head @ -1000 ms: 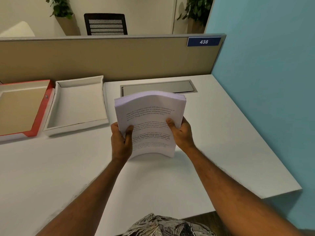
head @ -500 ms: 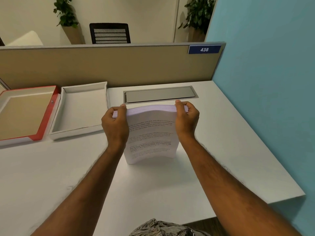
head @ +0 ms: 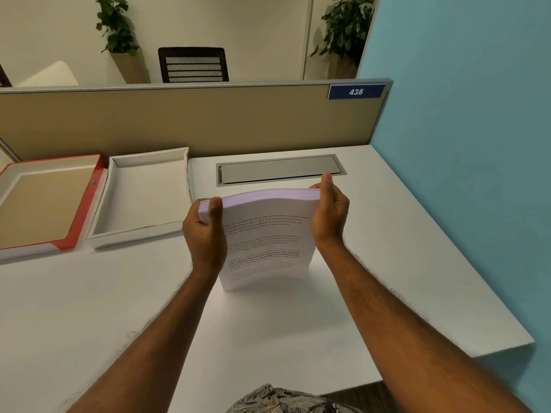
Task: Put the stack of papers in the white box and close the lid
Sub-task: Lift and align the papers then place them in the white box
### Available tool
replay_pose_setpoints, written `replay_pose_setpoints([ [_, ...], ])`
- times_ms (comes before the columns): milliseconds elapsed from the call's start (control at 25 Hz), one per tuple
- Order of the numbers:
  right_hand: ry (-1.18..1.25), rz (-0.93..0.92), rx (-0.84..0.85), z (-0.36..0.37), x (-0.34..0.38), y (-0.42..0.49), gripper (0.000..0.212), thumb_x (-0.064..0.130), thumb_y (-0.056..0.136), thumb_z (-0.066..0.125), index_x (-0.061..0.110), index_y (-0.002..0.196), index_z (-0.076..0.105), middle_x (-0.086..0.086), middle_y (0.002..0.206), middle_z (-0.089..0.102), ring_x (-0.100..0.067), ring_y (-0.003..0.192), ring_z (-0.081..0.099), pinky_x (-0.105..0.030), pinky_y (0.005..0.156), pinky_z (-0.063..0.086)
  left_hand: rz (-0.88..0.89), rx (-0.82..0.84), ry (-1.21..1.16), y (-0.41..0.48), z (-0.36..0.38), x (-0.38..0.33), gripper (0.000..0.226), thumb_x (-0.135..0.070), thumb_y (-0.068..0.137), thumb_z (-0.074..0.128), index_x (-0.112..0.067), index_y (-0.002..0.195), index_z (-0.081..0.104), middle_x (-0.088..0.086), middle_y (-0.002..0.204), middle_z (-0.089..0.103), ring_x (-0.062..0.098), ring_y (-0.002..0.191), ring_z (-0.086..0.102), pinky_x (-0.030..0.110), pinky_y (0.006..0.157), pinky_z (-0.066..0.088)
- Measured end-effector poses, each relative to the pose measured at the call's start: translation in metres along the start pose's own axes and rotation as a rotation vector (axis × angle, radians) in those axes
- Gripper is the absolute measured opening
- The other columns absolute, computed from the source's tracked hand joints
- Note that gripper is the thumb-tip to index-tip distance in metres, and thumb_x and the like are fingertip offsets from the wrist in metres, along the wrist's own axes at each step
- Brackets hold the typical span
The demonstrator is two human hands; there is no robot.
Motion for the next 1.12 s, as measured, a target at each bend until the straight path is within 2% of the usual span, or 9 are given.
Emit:
replay_pose_setpoints([
  [80,0.020,-0.060,0.063,-0.004,-0.005,-0.003,0.058,0.083,0.079,0.030,0.032,0.077,0.058,0.004,0.071,0.064,-0.011,0.065,0.066,-0.023,0.056,0.053,0.048,0.068,-0.025,-0.006,-0.004,0.011,0.071,-0.078,0.076,0.049,-0.011,0.098,0.058,-0.009,0.084,0.060,-0.007,0.076,0.062,0.006,0.057,0.045],
  [160,0.017,-0.133,0.162,-0.010,-0.023,-0.009,0.062,0.087,0.071,0.041,0.032,0.093,0.058,0.005,0.083,0.066,-0.011,0.072,0.067,-0.025,0.059,0.056,0.051,0.142,-0.008,-0.012,-0.010,0.029,0.070,-0.069,0.073,0.063,-0.010,0.110,0.057,-0.008,0.096,0.064,-0.005,0.085,0.065,0.009,0.063,0.050],
  [280,-0.095,-0.075,0.282,-0.023,-0.064,-0.023,0.062,0.073,0.064,0.071,0.028,0.106,0.060,0.009,0.095,0.070,-0.016,0.084,0.070,-0.025,0.067,0.061,0.011,0.233,0.099,-0.023,-0.017,0.060,0.067,-0.054,0.068,0.077,-0.016,0.118,0.056,-0.017,0.103,0.064,-0.006,0.093,0.064,0.008,0.069,0.051],
  [360,-0.215,-0.022,0.352,-0.032,-0.091,-0.029,0.049,0.055,0.067,0.080,0.032,0.106,0.062,0.021,0.095,0.070,-0.011,0.085,0.070,-0.022,0.071,0.061,-0.021,0.284,0.158,-0.030,-0.019,0.080,0.061,-0.046,0.072,0.076,-0.020,0.122,0.053,-0.022,0.106,0.060,-0.008,0.096,0.061,0.007,0.068,0.051],
  [440,-0.280,0.016,0.425,-0.036,-0.107,-0.029,0.039,0.046,0.073,0.079,0.039,0.106,0.060,0.029,0.094,0.070,-0.002,0.088,0.069,-0.021,0.074,0.061,-0.061,0.324,0.184,-0.035,-0.020,0.093,0.053,-0.042,0.079,0.071,-0.027,0.124,0.048,-0.025,0.109,0.056,-0.009,0.097,0.059,0.006,0.068,0.051],
  [520,-0.316,0.015,0.460,-0.035,-0.112,-0.026,0.042,0.045,0.078,0.076,0.035,0.114,0.057,0.031,0.099,0.068,0.001,0.092,0.068,-0.019,0.076,0.059,-0.084,0.346,0.207,-0.036,-0.022,0.101,0.046,-0.043,0.082,0.066,-0.033,0.122,0.043,-0.029,0.109,0.054,-0.011,0.097,0.058,0.005,0.067,0.050],
  [680,-0.373,-0.031,0.506,-0.036,-0.121,-0.026,0.045,0.041,0.087,0.067,0.021,0.123,0.049,0.014,0.112,0.067,-0.013,0.098,0.068,-0.031,0.082,0.061,-0.051,0.359,0.279,-0.038,-0.028,0.113,0.041,-0.047,0.089,0.055,-0.026,0.122,0.041,-0.040,0.106,0.050,-0.015,0.098,0.055,0.004,0.067,0.047],
  [880,-0.417,-0.025,0.545,-0.035,-0.123,-0.024,0.044,0.037,0.093,0.060,0.012,0.125,0.046,-0.003,0.120,0.069,-0.024,0.102,0.069,-0.044,0.083,0.061,-0.103,0.382,0.290,-0.039,-0.021,0.120,0.028,-0.046,0.095,0.045,-0.036,0.116,0.030,-0.028,0.108,0.047,-0.002,0.093,0.058,0.007,0.063,0.051],
  [1120,-0.369,0.042,0.566,-0.030,-0.105,-0.008,0.038,0.036,0.092,0.062,0.013,0.119,0.050,-0.002,0.113,0.069,-0.020,0.095,0.071,-0.045,0.079,0.062,-0.130,0.389,0.257,-0.012,-0.013,0.106,0.035,-0.043,0.094,0.050,-0.019,0.113,0.034,-0.019,0.104,0.050,-0.008,0.085,0.061,0.007,0.060,0.050],
])
Point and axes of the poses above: each hand's wrist, its own y-axis towards the middle knuckle, its own z-axis out of the palm, x = y × z, the point moved 2 cm from there along y, towards the middle knuckle
